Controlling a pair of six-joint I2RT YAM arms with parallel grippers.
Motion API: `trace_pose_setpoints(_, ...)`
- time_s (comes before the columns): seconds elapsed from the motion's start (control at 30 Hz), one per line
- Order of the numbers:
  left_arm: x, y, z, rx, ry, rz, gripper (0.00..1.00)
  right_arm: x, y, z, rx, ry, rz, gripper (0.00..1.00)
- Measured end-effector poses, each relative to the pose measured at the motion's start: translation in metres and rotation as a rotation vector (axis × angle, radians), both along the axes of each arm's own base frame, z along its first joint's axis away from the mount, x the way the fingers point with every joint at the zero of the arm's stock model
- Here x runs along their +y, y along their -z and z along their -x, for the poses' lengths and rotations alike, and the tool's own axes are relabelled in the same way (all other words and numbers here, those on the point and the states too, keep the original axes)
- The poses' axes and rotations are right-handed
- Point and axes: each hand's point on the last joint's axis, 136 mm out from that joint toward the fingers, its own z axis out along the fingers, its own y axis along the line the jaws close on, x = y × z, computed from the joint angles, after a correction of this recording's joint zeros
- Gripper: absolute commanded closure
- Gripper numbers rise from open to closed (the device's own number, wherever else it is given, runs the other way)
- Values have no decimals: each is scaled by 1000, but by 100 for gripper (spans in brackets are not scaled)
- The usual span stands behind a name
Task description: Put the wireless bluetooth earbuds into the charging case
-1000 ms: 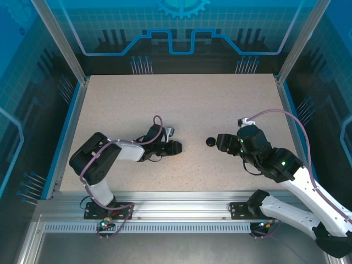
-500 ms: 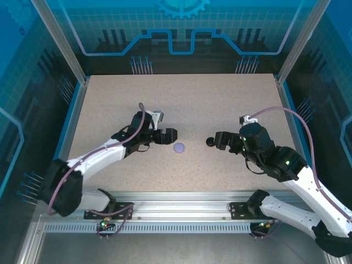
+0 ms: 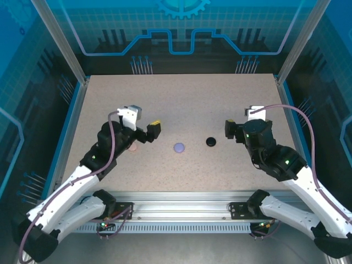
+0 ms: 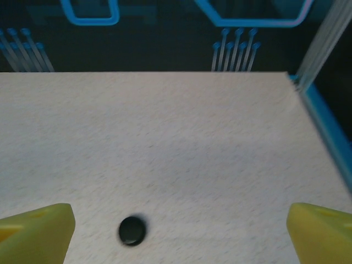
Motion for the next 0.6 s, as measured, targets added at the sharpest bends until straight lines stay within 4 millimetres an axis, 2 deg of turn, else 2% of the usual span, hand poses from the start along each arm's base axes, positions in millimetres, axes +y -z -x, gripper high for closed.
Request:
trace_pose_setpoints(0.1,14,7,4,-47,-39,-66,1,-16,3,-14,-33,50,80,0)
trace_pose_setpoints(0.2,36,10,3,-87,-106,-114,1,-31,20,-31,-30,90,134,0)
trace_pose_setpoints(0.27,55,14,-1,-104,-172,-134,1,-40,42,-42,-8,114,152,0)
trace_pose_setpoints(0.37,85,31,-9,-106,-275,-151,1,-50,94,-59,49,130,180,0)
trace_pose_setpoints(0.43,101,53,-14,-85,-328,-160,1,-55,133,-66,95,127,196,0)
trace_pose_setpoints(0.5,113,76,-17,-57,-365,-170,1,-58,163,-69,128,118,206,0)
trace_pose_setpoints(0.53,119,89,-18,-35,-384,-171,1,-60,177,-70,138,113,208,0)
trace_pose_setpoints(0.6,127,109,-22,5,-410,-175,1,-61,191,-74,131,101,203,0)
